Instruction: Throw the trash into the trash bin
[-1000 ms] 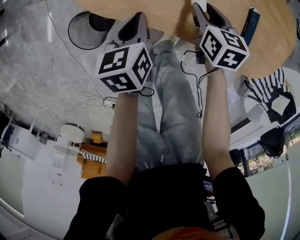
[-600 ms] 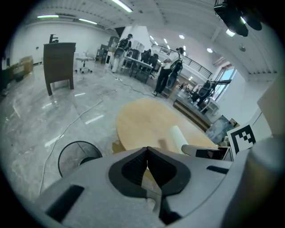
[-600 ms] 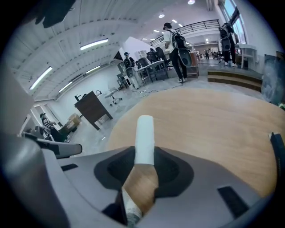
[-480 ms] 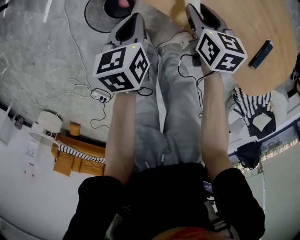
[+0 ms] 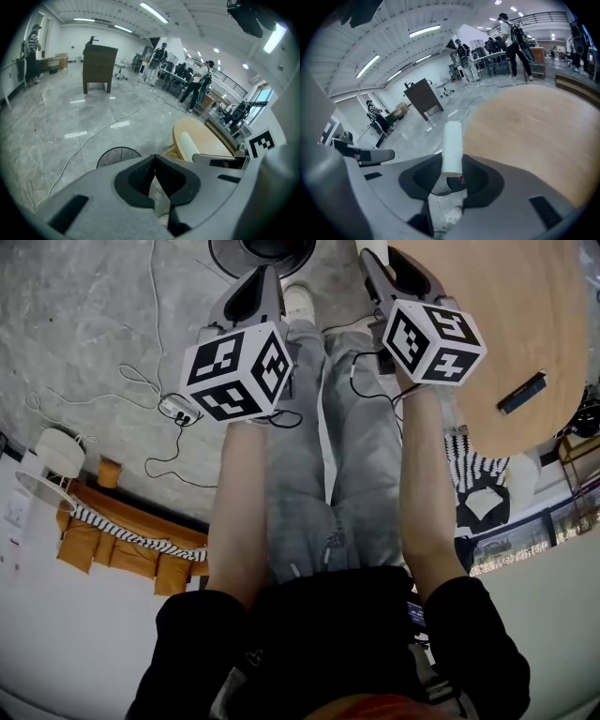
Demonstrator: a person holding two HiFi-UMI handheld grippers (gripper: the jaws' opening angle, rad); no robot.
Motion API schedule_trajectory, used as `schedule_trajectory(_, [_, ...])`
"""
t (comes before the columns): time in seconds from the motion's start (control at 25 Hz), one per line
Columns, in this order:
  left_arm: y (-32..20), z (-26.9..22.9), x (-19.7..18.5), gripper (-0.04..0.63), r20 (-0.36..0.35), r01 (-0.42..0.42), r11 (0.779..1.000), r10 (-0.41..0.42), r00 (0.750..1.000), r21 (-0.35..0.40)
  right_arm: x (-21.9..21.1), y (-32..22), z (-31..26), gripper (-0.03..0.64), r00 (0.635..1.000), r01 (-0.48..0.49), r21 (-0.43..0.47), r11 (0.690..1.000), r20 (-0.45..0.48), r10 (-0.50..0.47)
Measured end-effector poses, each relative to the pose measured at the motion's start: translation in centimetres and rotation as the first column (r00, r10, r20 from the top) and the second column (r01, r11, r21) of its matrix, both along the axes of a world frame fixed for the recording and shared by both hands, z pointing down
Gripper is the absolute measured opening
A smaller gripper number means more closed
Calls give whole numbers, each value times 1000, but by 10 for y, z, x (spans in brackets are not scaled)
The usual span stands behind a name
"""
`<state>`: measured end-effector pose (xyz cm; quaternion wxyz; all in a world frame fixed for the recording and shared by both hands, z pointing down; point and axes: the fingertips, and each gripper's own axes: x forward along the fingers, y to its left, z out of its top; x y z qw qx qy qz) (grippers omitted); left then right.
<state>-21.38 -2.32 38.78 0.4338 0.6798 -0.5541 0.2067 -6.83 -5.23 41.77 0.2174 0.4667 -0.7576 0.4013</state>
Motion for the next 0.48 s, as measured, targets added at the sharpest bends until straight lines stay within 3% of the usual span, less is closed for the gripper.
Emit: schedule_trajectory(0.48, [20, 36, -83, 6, -2, 150, 987, -150, 989, -62, -104, 4, 56, 141, 985, 174, -92, 980, 28, -173])
